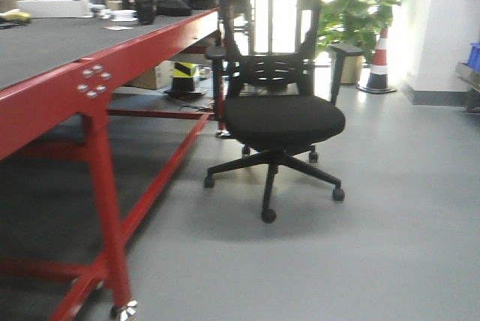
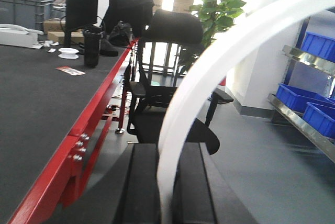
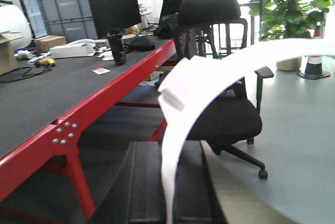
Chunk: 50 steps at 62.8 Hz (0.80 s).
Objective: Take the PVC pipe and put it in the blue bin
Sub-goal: 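Drive the base away from the table toward the blue bin shelf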
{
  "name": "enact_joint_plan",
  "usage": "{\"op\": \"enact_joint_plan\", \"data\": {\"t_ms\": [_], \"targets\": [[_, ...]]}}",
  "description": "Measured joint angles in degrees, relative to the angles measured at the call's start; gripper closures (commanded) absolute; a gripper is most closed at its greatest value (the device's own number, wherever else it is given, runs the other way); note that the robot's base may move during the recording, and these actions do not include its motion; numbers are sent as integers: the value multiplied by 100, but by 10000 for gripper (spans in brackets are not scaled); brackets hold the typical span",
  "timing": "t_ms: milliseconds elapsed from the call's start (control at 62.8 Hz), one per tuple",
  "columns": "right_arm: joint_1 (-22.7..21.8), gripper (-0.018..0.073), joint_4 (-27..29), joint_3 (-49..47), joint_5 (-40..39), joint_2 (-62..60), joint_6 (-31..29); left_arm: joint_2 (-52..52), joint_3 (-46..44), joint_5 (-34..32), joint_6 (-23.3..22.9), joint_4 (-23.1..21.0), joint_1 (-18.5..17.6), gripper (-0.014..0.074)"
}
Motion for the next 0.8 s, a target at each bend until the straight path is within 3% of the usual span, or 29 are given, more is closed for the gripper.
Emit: {"op": "enact_joint_plan", "data": {"t_ms": [796], "targets": [[0,721,0,0,0,0,-5,0,0,0,0,0,0,708]]}}
